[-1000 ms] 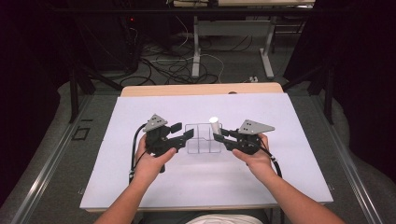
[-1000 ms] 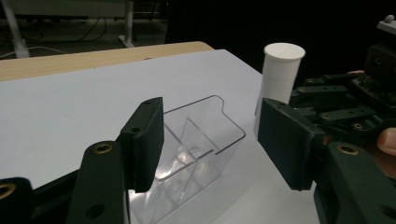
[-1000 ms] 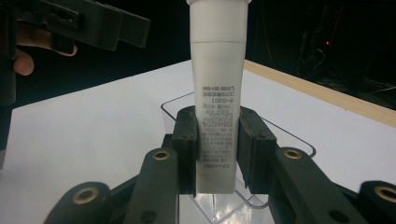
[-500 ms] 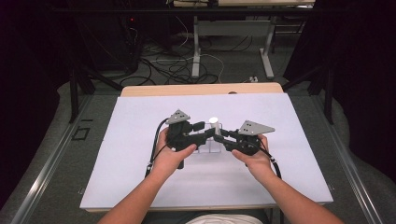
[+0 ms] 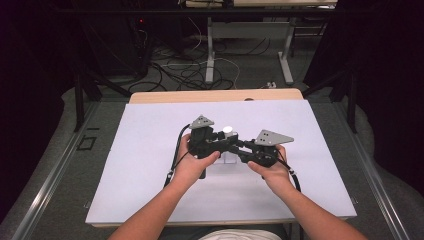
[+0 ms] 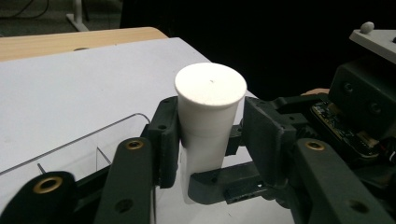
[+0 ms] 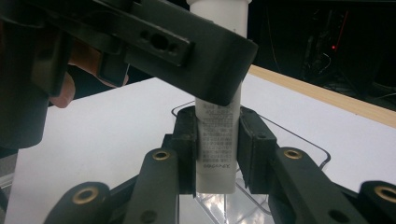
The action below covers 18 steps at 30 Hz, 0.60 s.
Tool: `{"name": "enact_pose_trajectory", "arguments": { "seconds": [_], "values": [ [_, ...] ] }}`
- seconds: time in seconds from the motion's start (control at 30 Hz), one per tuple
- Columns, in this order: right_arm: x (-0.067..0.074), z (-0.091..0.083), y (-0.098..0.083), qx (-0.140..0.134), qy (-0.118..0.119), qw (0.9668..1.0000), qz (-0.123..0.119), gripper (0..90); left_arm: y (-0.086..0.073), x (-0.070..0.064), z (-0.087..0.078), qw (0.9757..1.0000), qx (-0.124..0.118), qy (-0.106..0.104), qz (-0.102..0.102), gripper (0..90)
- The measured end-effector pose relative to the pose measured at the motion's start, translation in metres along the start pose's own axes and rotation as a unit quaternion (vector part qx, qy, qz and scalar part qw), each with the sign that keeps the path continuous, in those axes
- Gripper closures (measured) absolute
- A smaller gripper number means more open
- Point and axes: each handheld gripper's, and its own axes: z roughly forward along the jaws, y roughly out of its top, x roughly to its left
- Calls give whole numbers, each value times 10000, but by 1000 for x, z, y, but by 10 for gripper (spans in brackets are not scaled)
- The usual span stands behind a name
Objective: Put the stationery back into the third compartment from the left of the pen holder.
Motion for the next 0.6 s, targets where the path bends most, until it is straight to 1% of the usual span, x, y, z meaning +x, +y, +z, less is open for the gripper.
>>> {"name": "enact_pose_trajectory", "arguments": {
  "seconds": [0.03, 0.13, 0.17, 0.27, 0.53, 0.57, 0.6],
  "values": [
    [0, 0, 0, 10, 13, 10000, -27, 708, 0, 1, -1, 10000, 31, -3, -15, 608],
    [1, 1, 0, 5, 27, 10000, -27, 708, 1, 3, -1, 10000, -20, 10, -66, 627],
    [2, 2, 0, -22, 74, 10000, -52, 708, 1, 3, -1, 10000, -20, 26, -83, 639],
    [3, 2, 0, 15, 94, 10000, -16, 708, 1, 3, 0, 9999, -30, 25, -108, 652],
    [2, 3, -1, -21, 73, 10000, 0, 708, 1, 4, 1, 9999, -30, 69, -103, 660],
    [2, 3, -1, 45, 103, 9999, 27, 707, 0, 4, 2, 9999, -49, 81, -112, 662],
    [2, 3, -1, 45, 103, 9999, 27, 707, 0, 3, 2, 9999, -50, 90, -111, 662]
  ]
}}
